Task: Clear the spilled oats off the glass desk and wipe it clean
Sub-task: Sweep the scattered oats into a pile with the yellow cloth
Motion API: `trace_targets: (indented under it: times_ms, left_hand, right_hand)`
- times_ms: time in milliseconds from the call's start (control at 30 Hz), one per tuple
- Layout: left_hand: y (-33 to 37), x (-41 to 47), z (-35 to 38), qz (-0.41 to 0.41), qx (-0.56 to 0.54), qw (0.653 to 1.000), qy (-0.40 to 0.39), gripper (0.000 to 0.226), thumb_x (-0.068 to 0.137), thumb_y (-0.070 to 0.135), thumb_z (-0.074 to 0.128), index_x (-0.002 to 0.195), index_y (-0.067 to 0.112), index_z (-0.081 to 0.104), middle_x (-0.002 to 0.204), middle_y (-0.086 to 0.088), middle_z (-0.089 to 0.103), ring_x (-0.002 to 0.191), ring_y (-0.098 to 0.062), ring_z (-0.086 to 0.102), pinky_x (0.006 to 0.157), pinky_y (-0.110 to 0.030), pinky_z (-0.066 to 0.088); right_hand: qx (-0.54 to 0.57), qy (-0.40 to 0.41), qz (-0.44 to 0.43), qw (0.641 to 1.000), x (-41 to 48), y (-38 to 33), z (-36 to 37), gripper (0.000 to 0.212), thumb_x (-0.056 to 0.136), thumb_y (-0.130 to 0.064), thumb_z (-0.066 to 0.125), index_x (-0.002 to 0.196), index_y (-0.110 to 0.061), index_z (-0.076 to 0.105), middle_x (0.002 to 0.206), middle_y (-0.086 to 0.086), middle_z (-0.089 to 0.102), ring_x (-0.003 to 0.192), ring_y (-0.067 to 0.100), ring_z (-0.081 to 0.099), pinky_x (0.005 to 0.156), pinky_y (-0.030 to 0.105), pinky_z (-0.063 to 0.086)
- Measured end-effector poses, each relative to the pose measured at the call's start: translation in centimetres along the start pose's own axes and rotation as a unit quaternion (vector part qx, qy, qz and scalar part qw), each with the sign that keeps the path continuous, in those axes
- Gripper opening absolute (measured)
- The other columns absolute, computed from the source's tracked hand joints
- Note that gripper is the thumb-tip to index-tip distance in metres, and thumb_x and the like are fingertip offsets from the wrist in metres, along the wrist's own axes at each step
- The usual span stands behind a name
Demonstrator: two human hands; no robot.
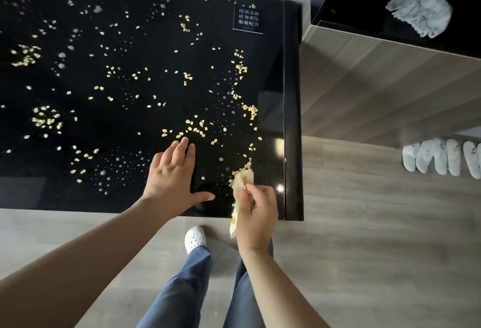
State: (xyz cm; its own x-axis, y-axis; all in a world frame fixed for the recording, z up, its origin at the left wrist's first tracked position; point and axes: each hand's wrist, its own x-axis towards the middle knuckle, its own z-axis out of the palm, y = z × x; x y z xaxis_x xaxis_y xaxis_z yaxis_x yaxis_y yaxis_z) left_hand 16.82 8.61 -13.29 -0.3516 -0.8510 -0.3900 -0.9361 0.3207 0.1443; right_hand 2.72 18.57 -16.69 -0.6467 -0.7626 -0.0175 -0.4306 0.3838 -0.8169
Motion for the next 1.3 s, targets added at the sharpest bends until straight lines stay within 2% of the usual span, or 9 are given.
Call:
trace_targets:
  times_ms: [133,300,433,567,700,833,1067,1200,1300]
  left_hand:
    - [-2.2,0.0,-0.8,0.051,-0.016,0.998,-0.022,0.116,0.068,0.074,0.064,0.154,0.02,0.006,0.161,0.0,-0.002,0.148,-0.02,0.003,0.119,-0.036,0.006]
    - [-2.6,-0.1,-0.9,0.066,-0.023,0.997,-0.025,0.116,0.068,0.071,0.067,0.154,0.021,0.007,0.161,0.002,-0.004,0.148,-0.017,0.002,0.119,-0.035,0.005]
    - [-2.5,-0.1,-0.6,0.054,-0.043,0.997,-0.031,0.116,0.068,0.067,0.069,0.154,0.022,0.007,0.162,0.003,-0.006,0.148,-0.016,-0.002,0.119,-0.034,0.002]
    - [-2.2,-0.1,-0.7,0.04,-0.064,0.997,-0.032,0.118,0.065,0.063,0.075,0.154,0.023,0.008,0.162,0.005,-0.006,0.148,-0.016,-0.003,0.118,-0.034,0.002]
    - [-1.9,0.0,-0.8,0.02,-0.074,0.997,-0.031,0.122,0.061,0.061,0.079,0.154,0.023,0.009,0.161,0.006,-0.003,0.148,-0.016,0.0,0.118,-0.032,0.001]
    - [-1.5,0.2,-1.0,0.004,-0.075,0.996,-0.038,0.124,0.06,0.057,0.081,0.154,0.022,0.009,0.161,0.005,-0.004,0.149,-0.016,-0.001,0.118,-0.031,0.003]
    - [-1.0,0.5,-1.0,-0.018,-0.08,0.996,-0.046,0.127,0.059,0.056,0.082,0.154,0.023,0.005,0.161,0.007,-0.008,0.148,-0.013,-0.006,0.118,-0.03,0.002]
    - [-0.9,0.5,-1.0,-0.02,-0.084,0.995,-0.048,0.126,0.061,0.055,0.081,0.154,0.023,0.002,0.161,0.007,-0.012,0.148,-0.013,-0.011,0.116,-0.027,-0.002]
    - [-0.8,0.6,-0.9,-0.026,-0.086,0.995,-0.048,0.127,0.061,0.054,0.082,0.154,0.023,0.0,0.16,0.007,-0.014,0.147,-0.013,-0.013,0.117,-0.028,-0.002]
  right_hand:
    - [0.007,0.037,-0.033,0.999,3.9,-0.1,-3.2,0.016,0.081,-0.007,0.067,0.095,-0.005,0.074,0.086,-0.005,0.056,0.078,-0.008,0.054,0.067,0.001,0.037]
    - [-0.093,0.025,-0.013,0.995,8.9,1.6,-4.1,0.019,0.087,-0.008,0.066,0.105,-0.007,0.073,0.095,0.004,0.061,0.082,0.018,0.06,0.067,-0.003,0.032]
    - [-0.087,0.016,-0.067,0.994,5.9,0.7,-0.4,0.014,0.085,-0.007,0.067,0.098,-0.005,0.074,0.092,0.006,0.063,0.081,0.01,0.052,0.071,-0.005,0.031]
    - [-0.022,-0.067,-0.091,0.993,4.3,-1.3,1.0,0.016,0.085,-0.006,0.069,0.1,-0.006,0.073,0.091,-0.001,0.061,0.08,0.009,0.058,0.07,0.004,0.042]
    - [-0.003,-0.053,-0.091,0.994,8.2,-2.2,-2.3,0.016,0.084,-0.005,0.069,0.1,-0.006,0.073,0.093,-0.002,0.06,0.081,0.001,0.057,0.071,0.003,0.041]
    - [-0.05,-0.028,-0.057,0.997,14.6,-1.3,-3.4,0.017,0.086,-0.008,0.065,0.102,-0.008,0.073,0.096,-0.001,0.06,0.084,0.008,0.056,0.07,0.001,0.037]
    - [-0.097,-0.087,-0.071,0.989,13.2,-1.7,1.1,0.019,0.09,-0.016,0.064,0.107,-0.011,0.072,0.102,-0.004,0.061,0.09,0.008,0.055,0.068,0.005,0.035]
    - [-0.048,-0.206,-0.115,0.971,11.3,-3.5,1.9,0.013,0.087,-0.014,0.067,0.098,-0.011,0.073,0.093,-0.01,0.057,0.082,0.003,0.056,0.07,0.009,0.039]
    - [-0.017,-0.191,-0.126,0.973,13.6,-4.7,0.7,0.013,0.086,-0.013,0.067,0.098,-0.011,0.073,0.094,-0.009,0.058,0.084,0.001,0.057,0.073,0.004,0.038]
